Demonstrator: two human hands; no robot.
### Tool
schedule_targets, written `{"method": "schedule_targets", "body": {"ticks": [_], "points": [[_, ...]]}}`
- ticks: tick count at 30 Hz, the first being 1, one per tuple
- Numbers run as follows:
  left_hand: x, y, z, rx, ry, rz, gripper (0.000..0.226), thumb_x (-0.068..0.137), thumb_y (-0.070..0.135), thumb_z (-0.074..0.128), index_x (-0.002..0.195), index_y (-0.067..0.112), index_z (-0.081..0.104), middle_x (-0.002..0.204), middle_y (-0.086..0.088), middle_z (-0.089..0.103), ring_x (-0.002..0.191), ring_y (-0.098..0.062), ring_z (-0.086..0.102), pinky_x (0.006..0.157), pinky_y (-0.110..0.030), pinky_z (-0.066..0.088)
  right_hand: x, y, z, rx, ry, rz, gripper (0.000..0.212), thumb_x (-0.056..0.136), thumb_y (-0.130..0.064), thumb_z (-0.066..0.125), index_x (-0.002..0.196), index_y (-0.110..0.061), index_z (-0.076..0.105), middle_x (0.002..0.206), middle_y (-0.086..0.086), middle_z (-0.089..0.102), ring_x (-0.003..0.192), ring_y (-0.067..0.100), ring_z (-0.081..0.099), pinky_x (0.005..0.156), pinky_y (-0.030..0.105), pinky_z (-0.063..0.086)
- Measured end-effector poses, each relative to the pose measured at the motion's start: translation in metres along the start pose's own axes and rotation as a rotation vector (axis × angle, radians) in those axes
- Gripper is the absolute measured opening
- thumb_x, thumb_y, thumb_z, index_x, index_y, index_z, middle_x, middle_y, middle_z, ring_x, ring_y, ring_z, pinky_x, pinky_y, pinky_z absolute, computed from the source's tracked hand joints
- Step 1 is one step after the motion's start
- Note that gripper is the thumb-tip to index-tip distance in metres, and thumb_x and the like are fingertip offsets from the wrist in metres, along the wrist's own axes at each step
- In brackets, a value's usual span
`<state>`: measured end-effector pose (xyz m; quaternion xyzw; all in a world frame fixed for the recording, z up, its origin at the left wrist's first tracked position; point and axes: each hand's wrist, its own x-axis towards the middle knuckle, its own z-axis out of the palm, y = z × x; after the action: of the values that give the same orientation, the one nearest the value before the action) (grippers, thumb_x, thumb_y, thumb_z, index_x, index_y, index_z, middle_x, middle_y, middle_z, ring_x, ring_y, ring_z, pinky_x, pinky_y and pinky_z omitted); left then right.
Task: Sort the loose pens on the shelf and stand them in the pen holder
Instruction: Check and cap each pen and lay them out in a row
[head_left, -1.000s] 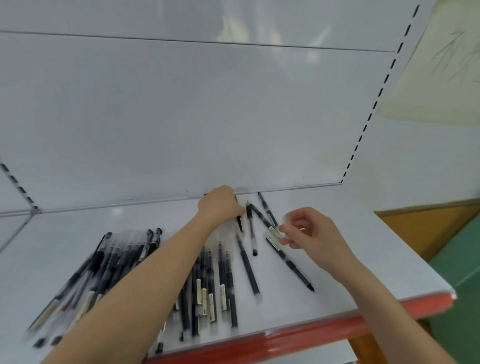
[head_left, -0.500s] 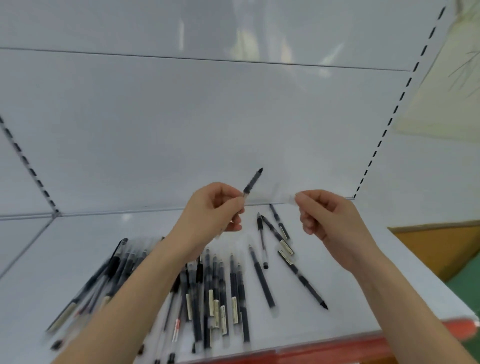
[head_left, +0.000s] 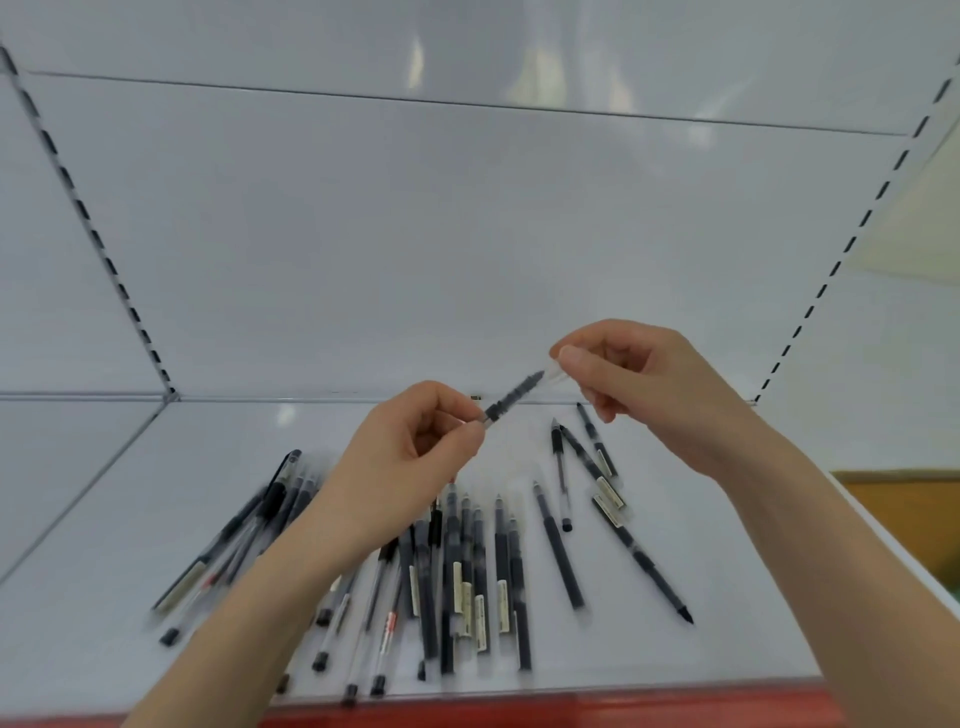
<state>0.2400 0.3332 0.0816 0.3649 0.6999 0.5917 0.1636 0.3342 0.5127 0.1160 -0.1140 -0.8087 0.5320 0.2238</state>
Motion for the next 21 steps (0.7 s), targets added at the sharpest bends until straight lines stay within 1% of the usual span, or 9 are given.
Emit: {"method": "schedule_targets", "body": {"ticks": [3,5,8,11,14,16,18,20,21], "points": [[0.000,0.000,0.002,0.040,0.002,0.026,0.007,0.085,0.013,0.060,0.082,0.019,0.063,0.069,0.000,0.058,0.054,-0.003,0.046,0.053,-0.013,0.040,-0.001,0.000,0.001,0.032,-0.066,0.015,0.008,0.085,-0.019,0.061,0.083,-0.020,0.069,0.060,-0.011,0.062,0.060,0.005,0.057,0.057,0.017,0.049],[0.001,-0.002,0.004,0.067,0.009,0.059,0.012,0.085,0.014,0.061,0.080,0.025,0.064,0.068,0.001,0.060,0.056,-0.003,0.047,0.058,-0.016,0.041,-0.001,0.002,0.004,0.104,-0.068,0.026,0.009,0.086,-0.015,0.060,0.084,-0.017,0.068,0.065,-0.009,0.066,0.064,0.004,0.062,0.060,0.018,0.052],[0.004,-0.005,0.010,0.104,0.045,0.099,0.021,0.085,0.013,0.061,0.075,0.031,0.062,0.068,0.001,0.060,0.061,-0.006,0.048,0.061,-0.021,0.041,-0.003,0.005,0.009,0.136,-0.020,0.004,0.012,0.087,-0.009,0.057,0.083,-0.015,0.066,0.061,-0.006,0.064,0.058,0.004,0.060,0.058,0.016,0.051],[0.005,-0.011,0.016,0.124,0.057,0.110,0.027,0.084,0.010,0.062,0.070,0.034,0.061,0.063,0.007,0.058,0.059,-0.007,0.048,0.060,-0.020,0.040,-0.006,0.010,0.011,0.122,-0.019,-0.003,0.013,0.088,-0.006,0.056,0.082,-0.013,0.064,0.055,-0.005,0.063,0.053,0.003,0.058,0.056,0.014,0.049],[0.006,-0.018,0.020,0.099,0.035,0.062,0.024,0.083,0.011,0.064,0.070,0.032,0.063,0.064,0.007,0.059,0.058,-0.008,0.050,0.059,-0.021,0.041,-0.009,0.019,0.010,0.174,-0.042,0.059,0.010,0.087,-0.007,0.056,0.085,-0.012,0.065,0.058,-0.006,0.064,0.057,0.004,0.060,0.057,0.015,0.050],[0.006,-0.022,0.021,0.149,0.005,0.029,0.019,0.083,0.015,0.063,0.071,0.030,0.063,0.067,0.005,0.062,0.058,-0.008,0.053,0.060,-0.020,0.044,-0.013,0.026,0.009,0.185,-0.040,0.123,0.008,0.087,-0.012,0.057,0.087,-0.012,0.066,0.062,-0.007,0.066,0.062,0.006,0.063,0.059,0.017,0.052],[0.003,-0.028,0.018,0.287,-0.002,0.023,0.019,0.084,0.019,0.062,0.070,0.032,0.061,0.074,0.006,0.065,0.066,-0.008,0.058,0.064,-0.017,0.045,-0.018,0.035,0.002,0.049,0.001,0.173,0.010,0.087,-0.020,0.059,0.084,-0.013,0.066,0.065,-0.006,0.068,0.063,0.007,0.063,0.058,0.021,0.053],[-0.001,-0.036,0.013,0.448,0.016,0.013,0.016,0.085,0.023,0.060,0.072,0.032,0.059,0.080,0.007,0.063,0.074,-0.005,0.057,0.068,-0.015,0.044,-0.026,0.047,-0.009,-0.275,0.024,0.231,0.016,0.085,-0.028,0.063,0.078,-0.013,0.065,0.066,-0.002,0.068,0.061,0.011,0.062,0.057,0.025,0.050],[-0.003,-0.041,0.010,0.508,0.029,0.001,0.013,0.085,0.024,0.059,0.075,0.031,0.060,0.081,0.007,0.061,0.075,-0.004,0.055,0.068,-0.014,0.042,-0.030,0.053,-0.013,-0.439,-0.009,0.289,0.019,0.082,-0.032,0.064,0.076,-0.013,0.064,0.068,0.001,0.068,0.062,0.014,0.062,0.058,0.027,0.050]]}}
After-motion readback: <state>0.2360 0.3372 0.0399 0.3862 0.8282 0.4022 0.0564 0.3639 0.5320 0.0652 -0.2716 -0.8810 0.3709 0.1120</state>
